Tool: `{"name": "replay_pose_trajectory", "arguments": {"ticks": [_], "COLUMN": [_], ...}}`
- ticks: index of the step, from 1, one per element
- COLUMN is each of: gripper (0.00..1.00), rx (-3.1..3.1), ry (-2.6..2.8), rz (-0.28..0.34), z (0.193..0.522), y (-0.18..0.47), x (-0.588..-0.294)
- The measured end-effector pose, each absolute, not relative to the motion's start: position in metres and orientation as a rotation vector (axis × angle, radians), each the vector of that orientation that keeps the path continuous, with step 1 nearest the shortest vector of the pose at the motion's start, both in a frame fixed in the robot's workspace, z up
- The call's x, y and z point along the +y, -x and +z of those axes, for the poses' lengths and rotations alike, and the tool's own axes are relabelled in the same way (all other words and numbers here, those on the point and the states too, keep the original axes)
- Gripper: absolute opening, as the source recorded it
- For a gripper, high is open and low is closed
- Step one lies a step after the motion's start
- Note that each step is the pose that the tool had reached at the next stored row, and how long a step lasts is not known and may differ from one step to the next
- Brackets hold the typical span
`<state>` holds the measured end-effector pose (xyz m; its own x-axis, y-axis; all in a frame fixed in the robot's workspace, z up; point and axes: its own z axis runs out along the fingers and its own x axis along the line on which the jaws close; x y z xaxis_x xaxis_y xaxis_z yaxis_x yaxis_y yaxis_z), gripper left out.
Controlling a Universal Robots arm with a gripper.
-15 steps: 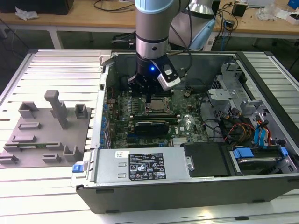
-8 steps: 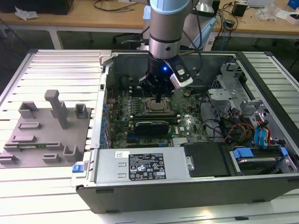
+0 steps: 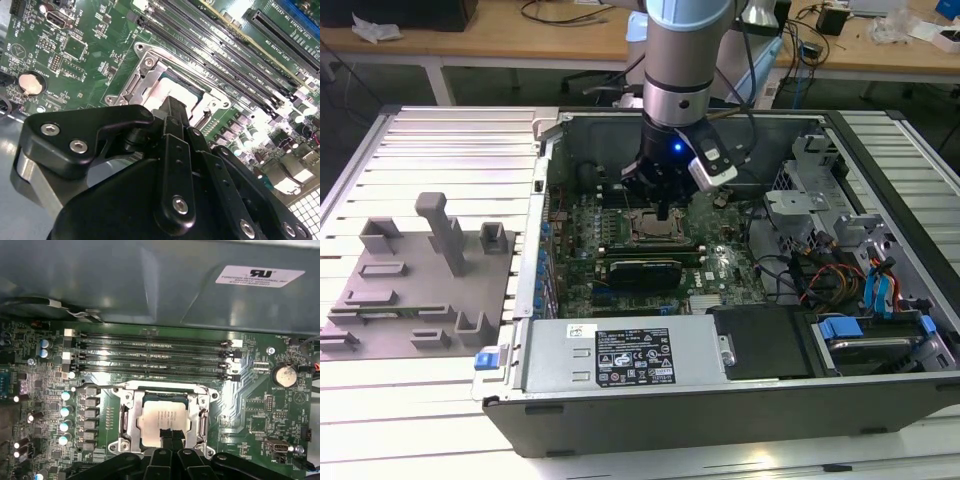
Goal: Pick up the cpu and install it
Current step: 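Close the cpu cover, then install the first cpu locking lever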
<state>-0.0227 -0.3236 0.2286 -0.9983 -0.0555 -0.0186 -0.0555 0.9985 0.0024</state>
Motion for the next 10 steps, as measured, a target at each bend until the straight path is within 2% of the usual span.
{"name": "replay_pose_trajectory", "arguments": {"ticks": [10], "gripper": [0.11], "rx": [3.121], "ry": [0.082], "rz": [0.004], "z": [0.2281], "y": [0.0258], "x": [-0.3236]}}
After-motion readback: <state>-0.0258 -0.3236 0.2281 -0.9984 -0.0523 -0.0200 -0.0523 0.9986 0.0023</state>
